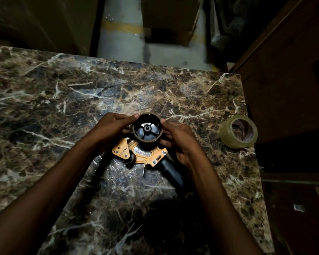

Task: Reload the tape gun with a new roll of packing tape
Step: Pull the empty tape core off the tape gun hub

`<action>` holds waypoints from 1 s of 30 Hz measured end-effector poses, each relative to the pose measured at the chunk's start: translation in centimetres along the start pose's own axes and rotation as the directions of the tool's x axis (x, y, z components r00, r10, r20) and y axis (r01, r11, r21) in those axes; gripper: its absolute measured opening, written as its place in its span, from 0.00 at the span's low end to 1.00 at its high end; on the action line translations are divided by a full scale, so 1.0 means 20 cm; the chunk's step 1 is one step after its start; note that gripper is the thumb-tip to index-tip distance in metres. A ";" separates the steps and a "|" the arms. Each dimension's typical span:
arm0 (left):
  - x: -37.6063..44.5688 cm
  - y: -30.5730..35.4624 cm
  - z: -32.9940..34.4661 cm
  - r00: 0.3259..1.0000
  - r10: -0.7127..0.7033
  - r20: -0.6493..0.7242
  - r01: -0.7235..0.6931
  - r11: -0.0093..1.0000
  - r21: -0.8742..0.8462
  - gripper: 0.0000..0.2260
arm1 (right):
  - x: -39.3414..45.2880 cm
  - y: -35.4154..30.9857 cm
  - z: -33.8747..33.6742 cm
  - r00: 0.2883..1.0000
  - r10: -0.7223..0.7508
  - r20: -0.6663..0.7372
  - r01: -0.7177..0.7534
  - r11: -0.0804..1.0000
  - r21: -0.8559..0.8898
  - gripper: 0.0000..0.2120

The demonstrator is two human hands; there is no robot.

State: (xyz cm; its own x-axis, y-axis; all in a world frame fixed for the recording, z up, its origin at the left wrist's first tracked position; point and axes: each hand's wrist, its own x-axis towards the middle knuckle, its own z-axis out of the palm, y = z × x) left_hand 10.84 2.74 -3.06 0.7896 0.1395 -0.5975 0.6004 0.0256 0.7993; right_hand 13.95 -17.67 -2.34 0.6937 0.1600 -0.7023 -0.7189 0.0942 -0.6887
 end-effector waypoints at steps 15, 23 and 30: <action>0.03 -0.01 -0.01 1.000 0.010 -0.004 -0.010 1.000 -0.003 0.18 | -0.03 -0.03 0.04 0.999 0.011 -0.045 -0.011 1.000 -0.004 0.14; 0.02 -0.01 -0.03 0.999 0.022 0.049 -0.021 1.000 -0.019 0.29 | -0.03 -0.03 0.05 0.999 0.000 -0.047 -0.003 0.998 -0.058 0.10; 0.00 -0.01 -0.04 0.997 0.029 0.076 -0.031 0.999 0.020 0.45 | -0.03 -0.04 0.06 0.998 0.013 -0.059 -0.018 0.996 -0.089 0.07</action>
State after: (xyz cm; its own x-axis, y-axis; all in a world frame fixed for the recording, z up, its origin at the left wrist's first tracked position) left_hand 10.67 3.51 -3.20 0.8142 0.0644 -0.5770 0.5781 0.0020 0.8159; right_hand 14.00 -16.58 -1.14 0.6859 0.1030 -0.7203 -0.7244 0.0032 -0.6894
